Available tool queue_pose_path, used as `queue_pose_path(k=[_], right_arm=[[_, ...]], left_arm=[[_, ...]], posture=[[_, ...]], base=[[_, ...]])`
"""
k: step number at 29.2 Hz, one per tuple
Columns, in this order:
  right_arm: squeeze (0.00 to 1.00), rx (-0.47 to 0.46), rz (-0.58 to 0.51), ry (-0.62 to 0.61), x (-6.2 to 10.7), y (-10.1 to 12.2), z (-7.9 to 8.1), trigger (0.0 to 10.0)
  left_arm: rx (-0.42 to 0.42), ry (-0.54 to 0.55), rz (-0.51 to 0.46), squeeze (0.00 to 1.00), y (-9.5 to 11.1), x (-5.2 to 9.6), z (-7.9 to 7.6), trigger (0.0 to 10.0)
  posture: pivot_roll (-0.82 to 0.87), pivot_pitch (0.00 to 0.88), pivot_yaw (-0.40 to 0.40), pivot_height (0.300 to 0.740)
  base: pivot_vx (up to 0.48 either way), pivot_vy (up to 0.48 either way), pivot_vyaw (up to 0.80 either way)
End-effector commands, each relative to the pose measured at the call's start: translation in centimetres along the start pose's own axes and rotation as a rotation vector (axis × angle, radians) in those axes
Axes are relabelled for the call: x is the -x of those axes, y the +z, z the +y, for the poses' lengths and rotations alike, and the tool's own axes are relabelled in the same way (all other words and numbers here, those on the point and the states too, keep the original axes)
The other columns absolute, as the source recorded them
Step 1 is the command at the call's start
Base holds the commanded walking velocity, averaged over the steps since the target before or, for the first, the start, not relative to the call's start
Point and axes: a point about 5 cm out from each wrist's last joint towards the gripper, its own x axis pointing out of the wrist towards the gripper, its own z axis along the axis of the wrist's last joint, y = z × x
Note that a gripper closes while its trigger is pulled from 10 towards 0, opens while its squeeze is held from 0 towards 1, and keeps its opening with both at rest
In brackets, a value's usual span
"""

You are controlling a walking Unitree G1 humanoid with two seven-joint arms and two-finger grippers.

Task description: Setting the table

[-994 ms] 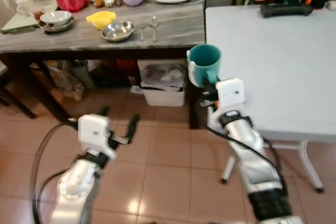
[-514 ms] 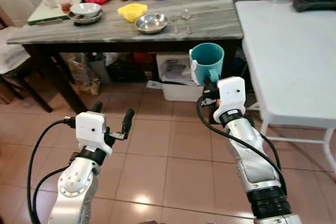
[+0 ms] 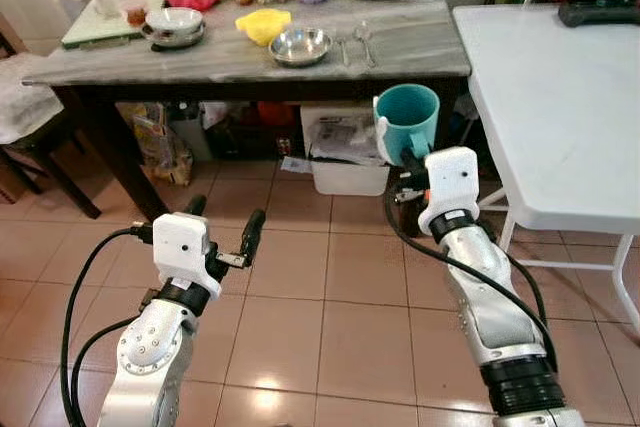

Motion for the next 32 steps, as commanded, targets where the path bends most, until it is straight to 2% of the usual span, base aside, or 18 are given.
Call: queue_pose_path(k=[1, 24, 32], right_arm=[[0.00, 0.006, -0.026, -0.001, -0.24, 0.60, -0.24, 10.0], [0.00, 0.041, -0.042, 0.007, -0.36, 0.81, -0.09, 10.0], [0.00, 0.041, -0.043, 0.005, -0.38, 0.84, -0.20, 10.0]], left_arm=[[-0.005, -0.004, -0.002, 0.00, 0.01, -0.10, -0.04, 10.0], [0.007, -0.017, -0.002, 0.00, -0.11, -0.31, -0.39, 10.0], [0.011, -0.023, -0.002, 0.00, -0.21, -0.39, -0.60, 10.0]], posture=[[-0.06, 0.075, 0.090, 0.740], [-0.06, 0.072, 0.094, 0.740], [-0.07, 0.072, 0.094, 0.740]], base=[[0.469, 0.000, -0.46], [0.465, 0.000, -0.02], [0.465, 0.000, 0.49]])
